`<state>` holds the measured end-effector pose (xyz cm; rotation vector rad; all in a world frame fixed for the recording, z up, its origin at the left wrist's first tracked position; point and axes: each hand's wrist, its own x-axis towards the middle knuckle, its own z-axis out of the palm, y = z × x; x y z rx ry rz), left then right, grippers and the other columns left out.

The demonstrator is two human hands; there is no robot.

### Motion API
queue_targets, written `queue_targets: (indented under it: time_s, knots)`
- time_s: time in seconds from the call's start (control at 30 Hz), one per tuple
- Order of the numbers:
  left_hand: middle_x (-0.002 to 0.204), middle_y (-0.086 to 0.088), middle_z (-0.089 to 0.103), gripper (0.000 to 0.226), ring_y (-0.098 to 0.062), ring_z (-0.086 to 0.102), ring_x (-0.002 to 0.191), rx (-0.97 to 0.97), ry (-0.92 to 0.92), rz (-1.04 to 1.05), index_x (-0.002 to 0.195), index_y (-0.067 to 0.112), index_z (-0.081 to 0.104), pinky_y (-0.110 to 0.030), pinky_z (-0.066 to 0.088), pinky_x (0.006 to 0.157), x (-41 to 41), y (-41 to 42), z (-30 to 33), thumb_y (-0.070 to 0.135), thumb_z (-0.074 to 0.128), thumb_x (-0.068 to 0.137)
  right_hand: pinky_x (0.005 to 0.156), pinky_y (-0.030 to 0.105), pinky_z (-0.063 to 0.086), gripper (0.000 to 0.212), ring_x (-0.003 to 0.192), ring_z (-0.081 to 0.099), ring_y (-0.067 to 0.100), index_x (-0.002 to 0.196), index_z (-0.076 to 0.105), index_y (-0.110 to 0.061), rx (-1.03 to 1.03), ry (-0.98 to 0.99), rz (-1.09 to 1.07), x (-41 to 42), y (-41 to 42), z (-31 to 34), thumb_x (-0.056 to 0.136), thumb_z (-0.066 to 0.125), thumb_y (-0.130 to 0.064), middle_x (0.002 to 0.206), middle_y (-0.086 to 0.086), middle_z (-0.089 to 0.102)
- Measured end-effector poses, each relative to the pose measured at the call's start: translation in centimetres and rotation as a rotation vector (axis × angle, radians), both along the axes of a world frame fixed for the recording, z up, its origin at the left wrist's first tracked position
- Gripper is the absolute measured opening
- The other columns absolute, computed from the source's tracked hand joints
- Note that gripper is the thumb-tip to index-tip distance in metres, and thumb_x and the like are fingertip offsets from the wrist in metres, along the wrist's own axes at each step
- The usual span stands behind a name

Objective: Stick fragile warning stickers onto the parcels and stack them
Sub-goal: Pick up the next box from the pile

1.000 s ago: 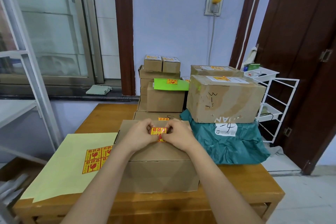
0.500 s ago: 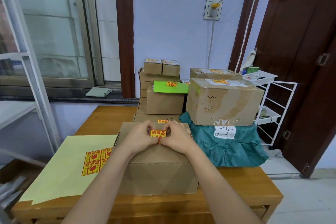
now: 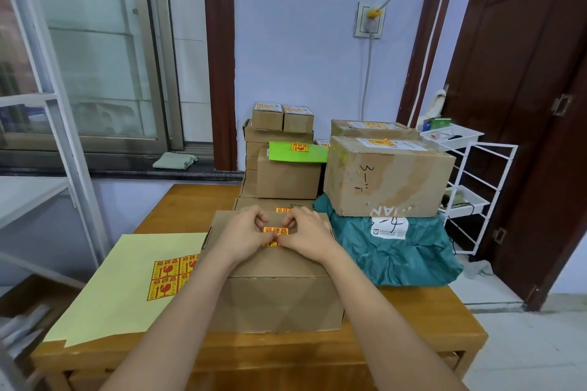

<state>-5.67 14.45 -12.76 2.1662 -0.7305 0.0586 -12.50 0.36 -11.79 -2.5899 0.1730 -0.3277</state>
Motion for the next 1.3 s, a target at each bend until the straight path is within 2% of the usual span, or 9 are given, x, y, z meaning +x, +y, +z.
queue_targets:
  time_s: [0.37,0.57,0.77,0.9,1.03,1.13,1.2,1.3]
  knots:
    - [0.083,0.003,0.052,0.026,-0.013,0.05,0.077,0.018,-0.002,0.042,0.094,0.014,0.055,-0.018,0.039,0.06,0.4,-0.4,-0.2,0.016,0.075,0.077,0.092,0.04,0.038,0.025,0.103,0.045,0.017,0.094,0.05,-0.025,-0.028,-0.012,-0.003,0.5,-0.1,-0.3,0.082,0.063,-0.043,0.1,-0.005,0.047]
    - [0.081,0.004,0.051,0.026,-0.013,0.05,0.077,0.024,-0.019,0.055,0.093,0.016,0.053,-0.018,0.039,0.059,0.7,-0.6,-0.5,0.018,0.074,0.078,0.087,0.037,0.032,0.02,0.106,0.044,0.018,0.095,0.049,-0.026,-0.074,-0.002,-0.026,0.9,-0.2,-0.5,0.086,0.059,-0.041,0.103,-0.005,0.046]
    - [0.08,0.004,0.051,0.02,-0.015,0.051,0.077,-0.014,-0.004,0.039,0.093,0.013,0.054,-0.02,0.04,0.062,0.8,-0.5,-0.4,0.002,0.065,0.081,0.09,0.036,0.031,0.016,0.11,0.044,0.019,0.101,0.053,-0.024,-0.085,-0.005,-0.034,0.9,-0.2,-0.5,0.087,0.056,-0.03,0.111,-0.002,0.05]
    - [0.079,0.004,0.052,0.022,-0.013,0.05,0.075,-0.049,0.01,0.033,0.092,0.014,0.055,-0.019,0.042,0.064,0.7,-0.2,-0.4,-0.005,0.06,0.081,0.091,0.036,0.033,0.012,0.109,0.046,0.018,0.099,0.053,-0.025,-0.083,-0.02,-0.026,0.7,-0.2,-0.5,0.087,0.055,-0.023,0.105,-0.006,0.048]
    - [0.081,0.004,0.053,0.025,-0.014,0.052,0.077,-0.077,0.04,0.02,0.094,0.015,0.055,-0.021,0.043,0.066,0.5,0.1,-0.3,-0.006,0.06,0.081,0.092,0.036,0.033,0.017,0.11,0.046,0.018,0.1,0.054,-0.024,-0.076,-0.018,-0.04,0.7,-0.1,-0.5,0.085,0.059,-0.03,0.108,-0.004,0.05]
    - [0.087,0.0,0.053,0.033,-0.014,0.052,0.077,-0.056,0.103,-0.056,0.102,0.015,0.054,-0.023,0.045,0.069,0.5,0.2,0.0,0.001,0.071,0.077,0.086,0.034,0.032,0.026,0.108,0.046,0.017,0.1,0.051,-0.026,-0.069,-0.007,-0.027,0.6,-0.1,-0.4,0.083,0.061,-0.042,0.108,-0.004,0.05]
    - [0.091,-0.002,0.05,0.044,-0.013,0.051,0.079,-0.045,0.195,-0.136,0.109,0.015,0.051,-0.026,0.046,0.074,0.7,0.6,0.4,0.001,0.075,0.075,0.086,0.033,0.031,0.033,0.11,0.044,0.017,0.108,0.053,-0.024,-0.079,0.011,0.0,0.6,-0.2,-0.3,0.084,0.061,-0.046,0.112,-0.004,0.05]
    - [0.096,-0.001,0.046,0.051,-0.012,0.048,0.084,0.034,0.252,-0.225,0.119,0.012,0.048,-0.022,0.044,0.08,0.9,1.1,1.1,0.0,0.074,0.077,0.095,0.034,0.032,0.046,0.119,0.04,0.02,0.125,0.049,-0.022,-0.085,0.093,0.07,0.6,-0.6,0.2,0.086,0.062,-0.043,0.125,0.001,0.044]
